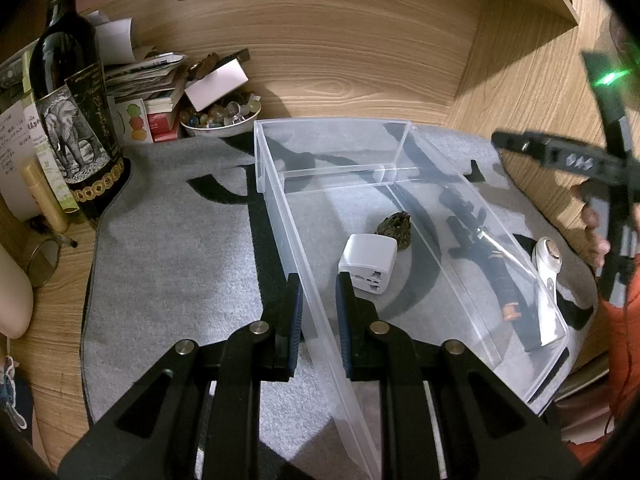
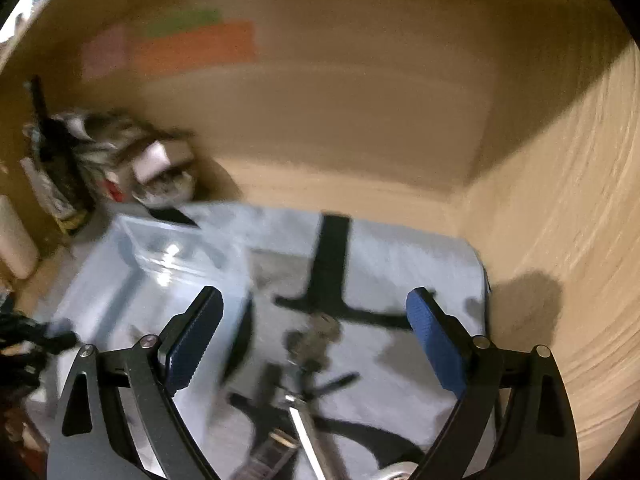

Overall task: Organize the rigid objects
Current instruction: 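Grasp the black foam-tipped stick with the right tool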

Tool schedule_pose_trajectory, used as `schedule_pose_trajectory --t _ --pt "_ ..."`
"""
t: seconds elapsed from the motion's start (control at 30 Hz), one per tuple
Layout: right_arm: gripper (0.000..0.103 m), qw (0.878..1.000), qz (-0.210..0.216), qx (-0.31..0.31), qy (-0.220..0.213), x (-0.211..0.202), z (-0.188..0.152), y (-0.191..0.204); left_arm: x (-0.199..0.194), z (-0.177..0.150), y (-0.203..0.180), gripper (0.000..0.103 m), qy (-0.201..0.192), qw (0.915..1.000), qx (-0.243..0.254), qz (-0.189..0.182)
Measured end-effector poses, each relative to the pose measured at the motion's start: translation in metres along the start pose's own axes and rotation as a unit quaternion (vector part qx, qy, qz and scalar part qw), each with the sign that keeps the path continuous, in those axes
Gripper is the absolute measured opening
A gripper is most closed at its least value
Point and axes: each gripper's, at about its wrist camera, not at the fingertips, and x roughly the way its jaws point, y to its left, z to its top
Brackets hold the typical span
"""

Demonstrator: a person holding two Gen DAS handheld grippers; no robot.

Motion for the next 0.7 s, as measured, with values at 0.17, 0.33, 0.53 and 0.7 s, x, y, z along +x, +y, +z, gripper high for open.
schedule_pose_trajectory --t 0.17,0.33,0.53,0.7 --pt "0.091 0.998 -0.004 0.015 0.055 0.034 -0.018 -0.017 0.0 0.0 0.0 0.016 0.0 1.0 -0.001 0.0" --pt "0.076 0.995 0.016 0.006 0.098 0.057 -0.034 -0.015 0.0 0.0 0.0 0.016 0.0 1.0 0.0 0.001" --pt "0.046 0.989 0.04 -0.017 0.141 0.079 -0.044 0.0 0.0 0.0 0.0 0.016 0.0 1.0 0.0 0.0" --pt "0.027 0.988 0.053 -0.013 0.145 0.083 -0.043 -0.001 0.0 0.0 0.0 0.016 0.0 1.0 0.0 0.0"
